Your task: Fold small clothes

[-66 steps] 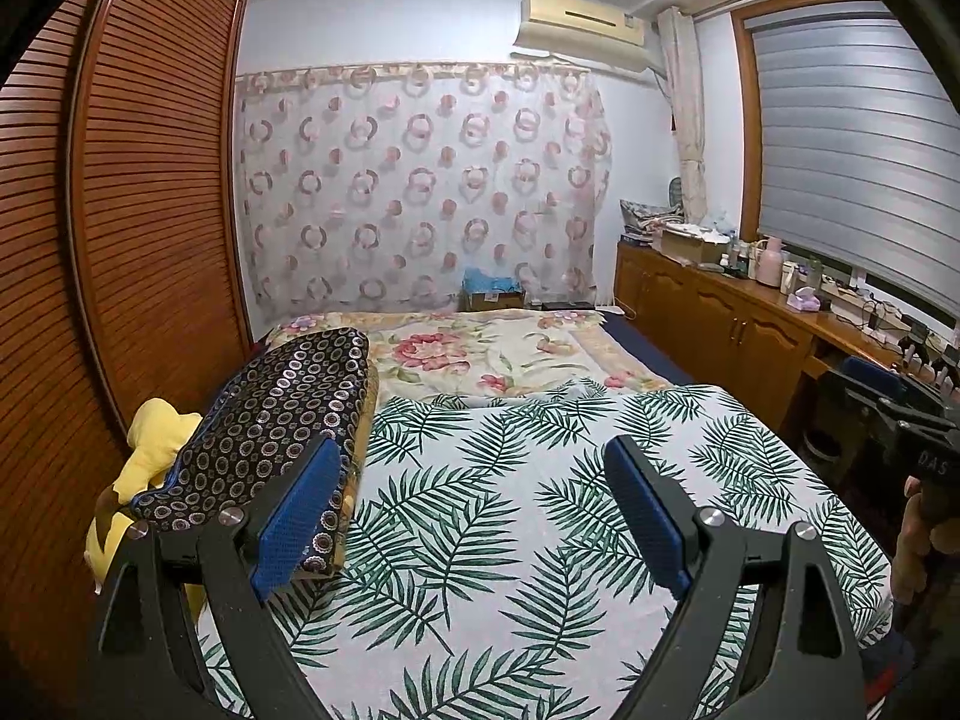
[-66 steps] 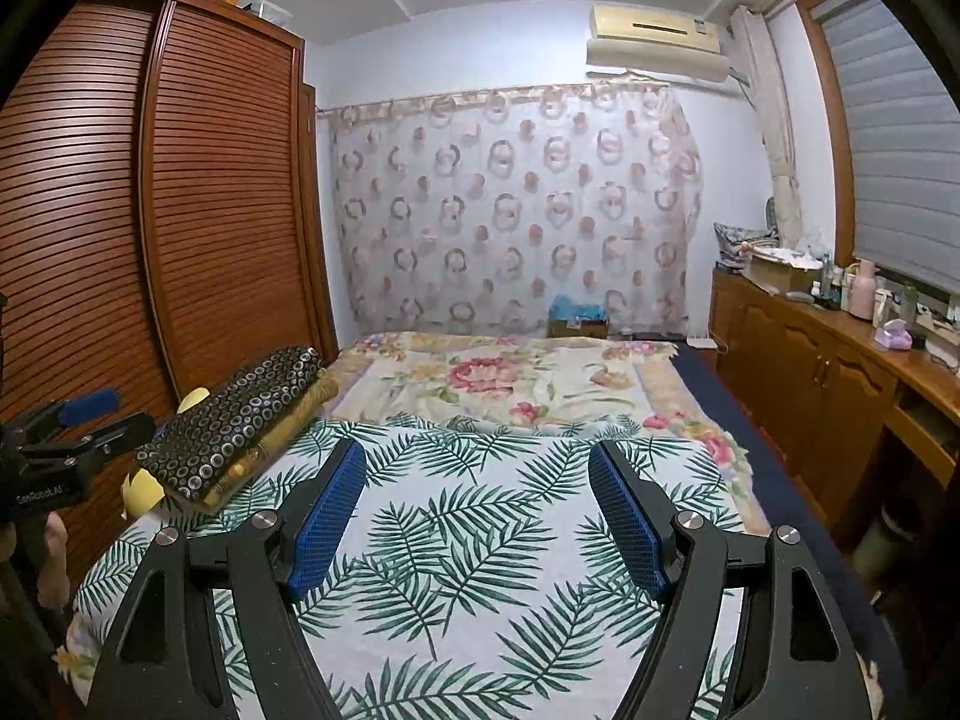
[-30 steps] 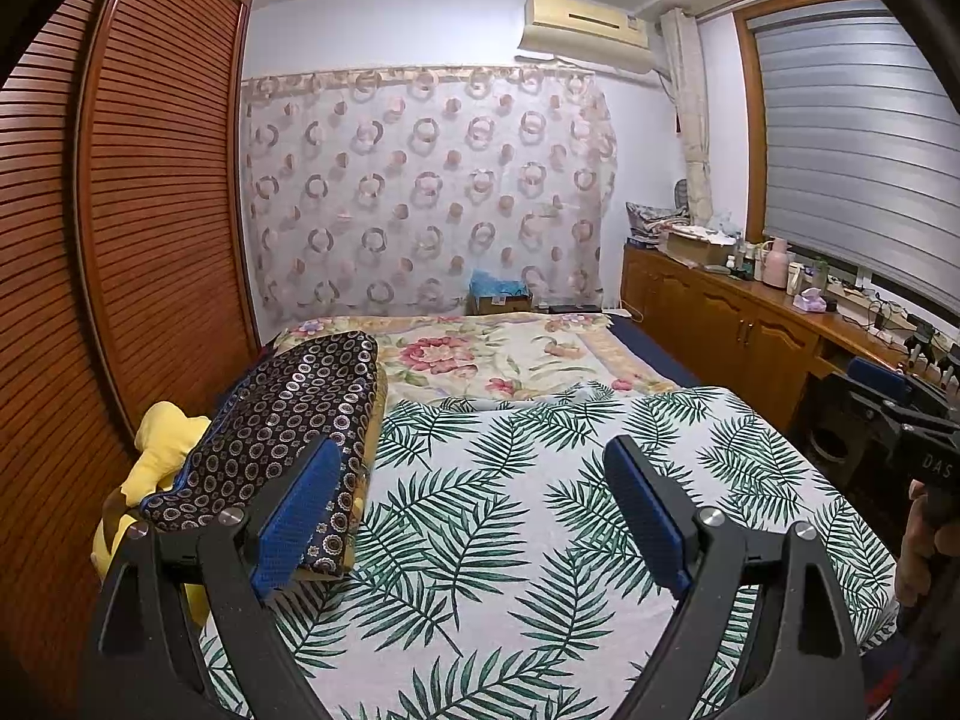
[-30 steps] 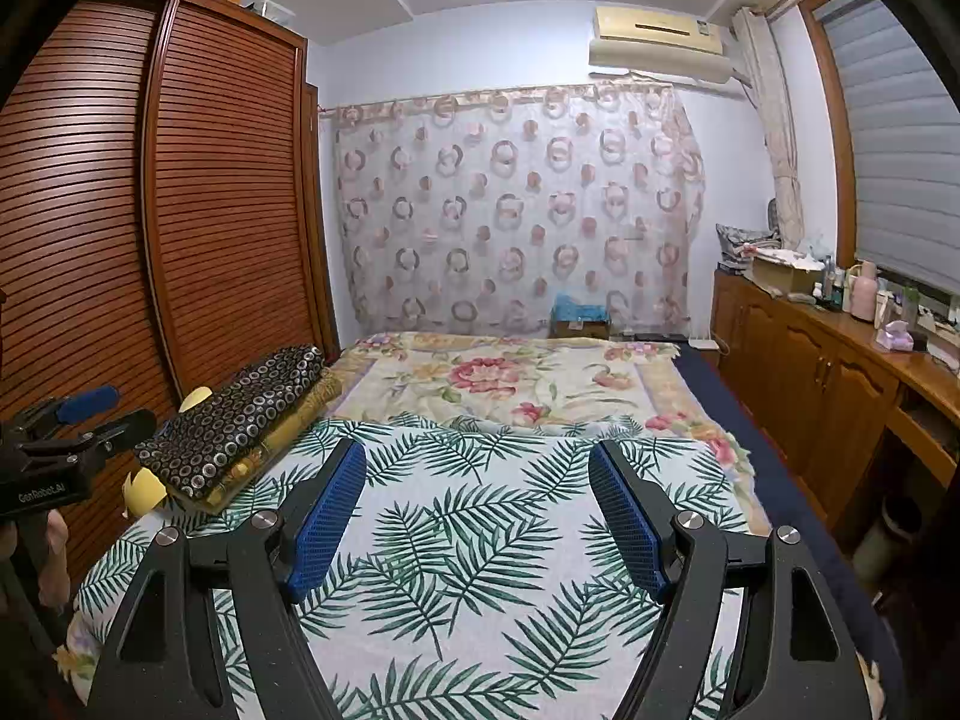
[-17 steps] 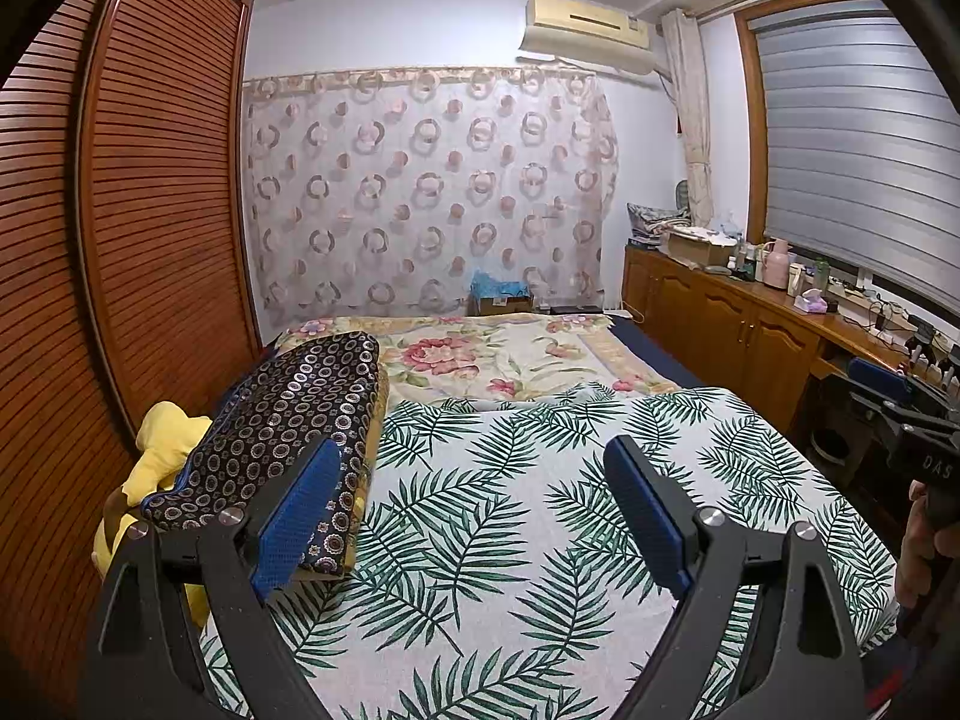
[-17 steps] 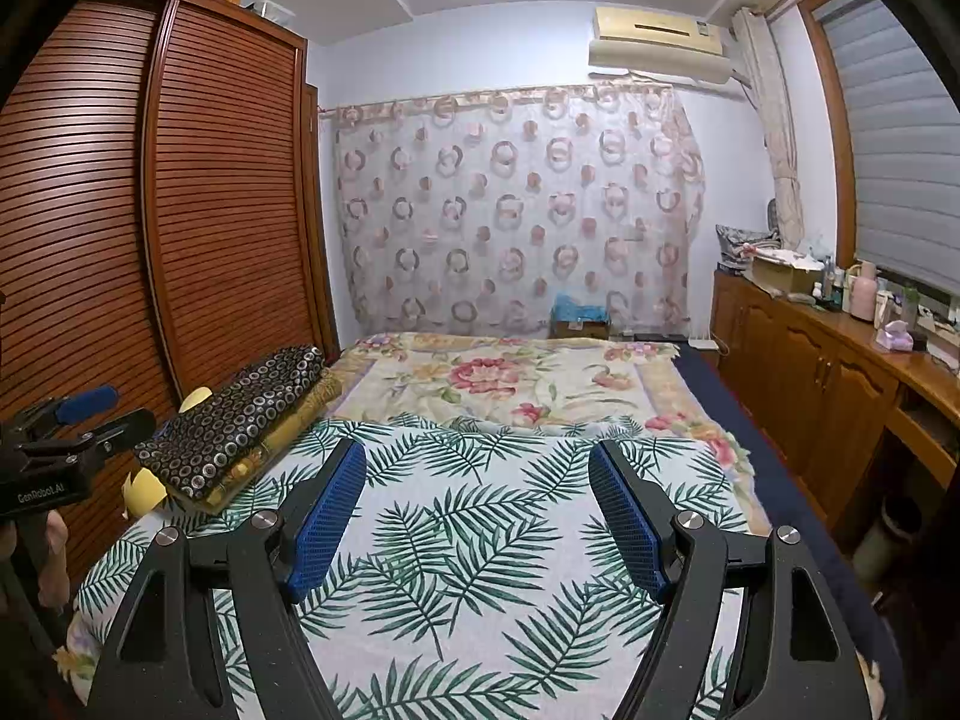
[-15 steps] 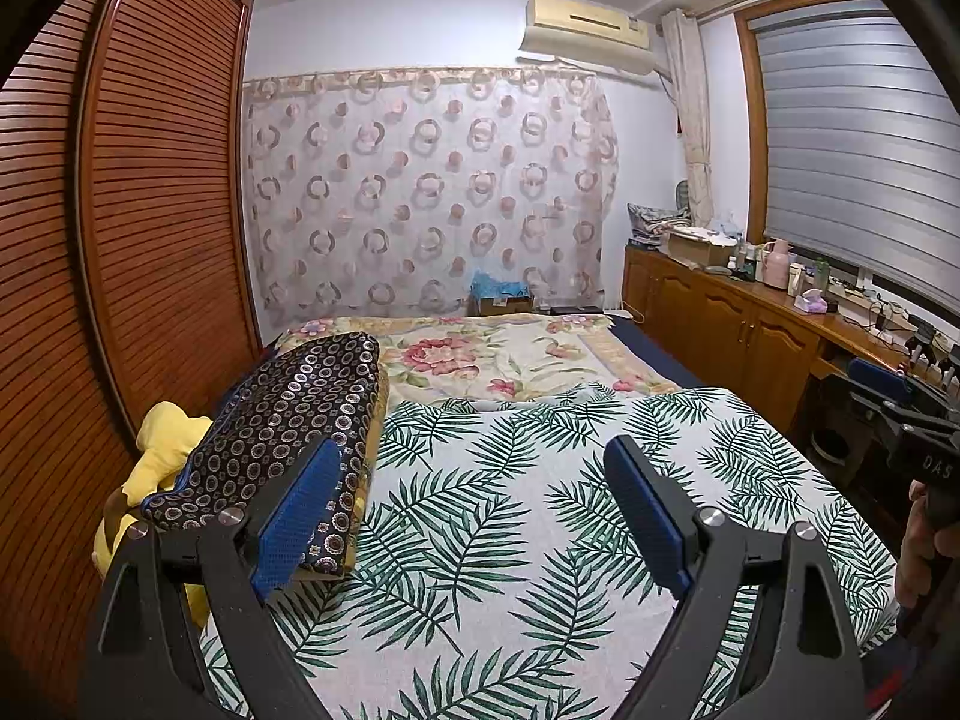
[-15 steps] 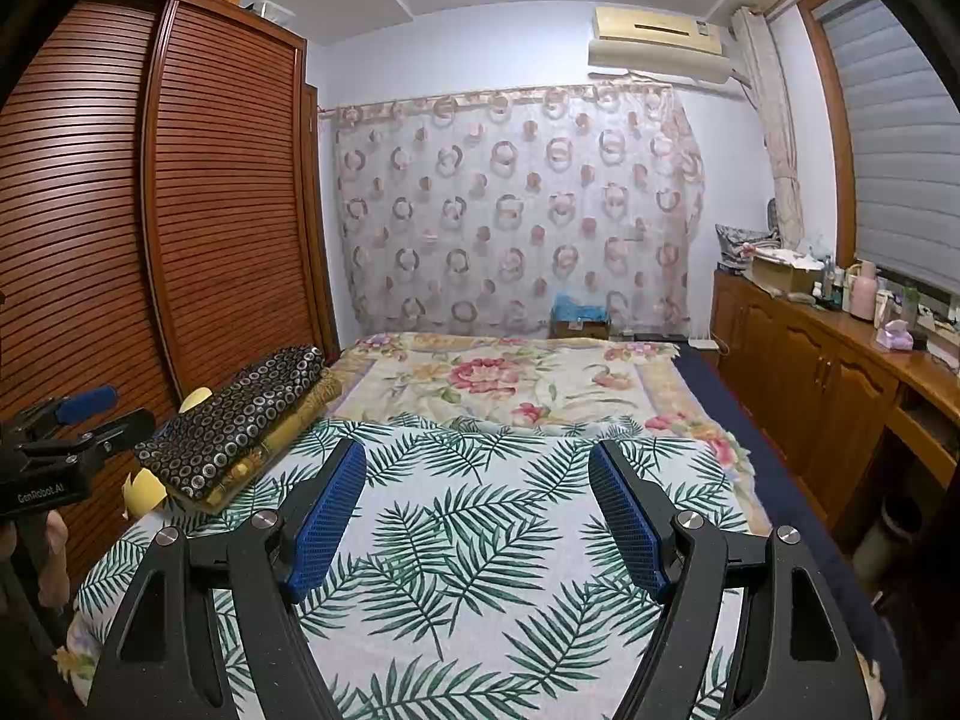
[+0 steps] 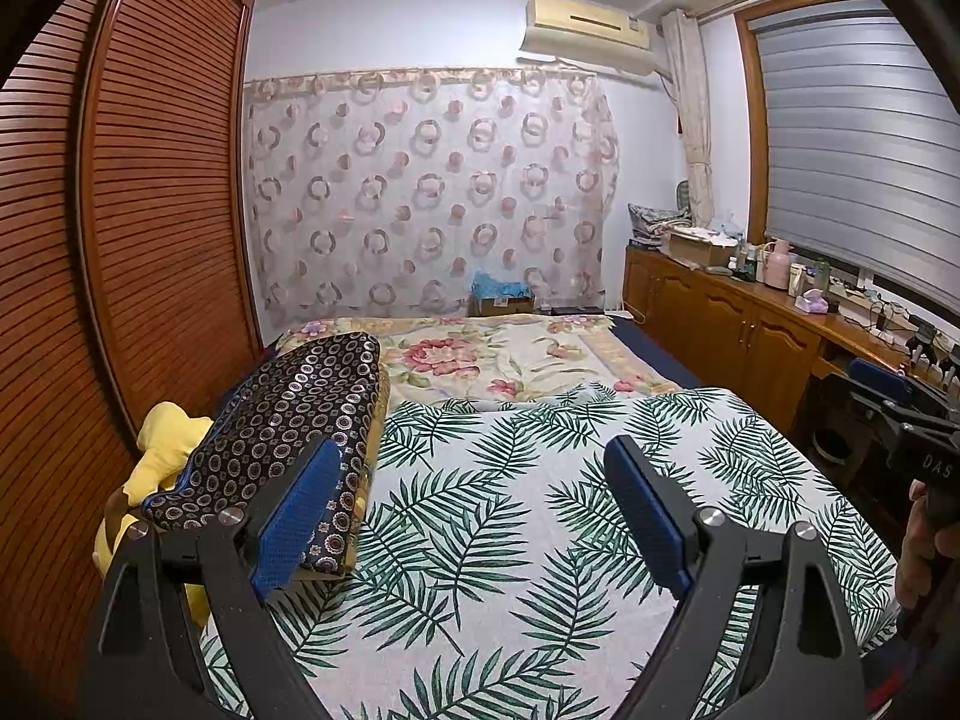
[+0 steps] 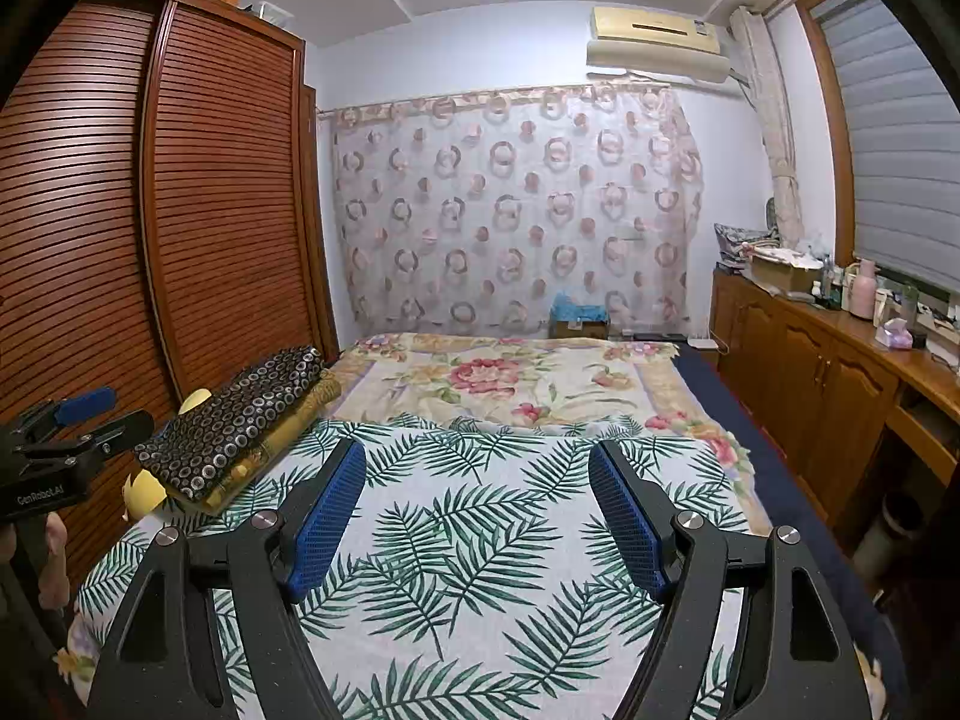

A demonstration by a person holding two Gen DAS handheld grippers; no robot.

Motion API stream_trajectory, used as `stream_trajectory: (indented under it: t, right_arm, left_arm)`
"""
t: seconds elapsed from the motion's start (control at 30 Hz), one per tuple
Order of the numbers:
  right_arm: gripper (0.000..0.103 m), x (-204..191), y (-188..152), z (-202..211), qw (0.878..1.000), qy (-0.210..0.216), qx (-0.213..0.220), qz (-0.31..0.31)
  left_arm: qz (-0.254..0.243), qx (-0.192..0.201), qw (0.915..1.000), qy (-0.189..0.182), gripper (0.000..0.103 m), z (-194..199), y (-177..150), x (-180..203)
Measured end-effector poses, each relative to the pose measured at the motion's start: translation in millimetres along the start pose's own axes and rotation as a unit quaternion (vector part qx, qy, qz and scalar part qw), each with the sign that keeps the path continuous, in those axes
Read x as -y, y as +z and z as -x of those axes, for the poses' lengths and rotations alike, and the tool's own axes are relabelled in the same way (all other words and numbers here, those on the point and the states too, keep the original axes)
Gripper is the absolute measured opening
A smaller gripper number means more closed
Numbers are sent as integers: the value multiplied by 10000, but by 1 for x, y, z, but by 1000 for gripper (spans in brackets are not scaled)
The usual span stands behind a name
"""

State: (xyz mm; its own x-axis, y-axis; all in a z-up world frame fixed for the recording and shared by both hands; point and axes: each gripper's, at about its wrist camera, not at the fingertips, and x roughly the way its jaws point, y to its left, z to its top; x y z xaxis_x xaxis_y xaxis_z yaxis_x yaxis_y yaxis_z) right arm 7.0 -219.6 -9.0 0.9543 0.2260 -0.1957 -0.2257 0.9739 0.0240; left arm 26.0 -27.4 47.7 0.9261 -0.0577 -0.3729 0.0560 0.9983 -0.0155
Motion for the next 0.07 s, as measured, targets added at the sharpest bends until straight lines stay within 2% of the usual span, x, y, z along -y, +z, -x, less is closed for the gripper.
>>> stream_trajectory:
  t: [0.07]
  right_arm:
    - [78,0,-1,0,10000,-2,3,11]
  left_arm:
    - [-1,-1,10000,7,90,0,0,-1]
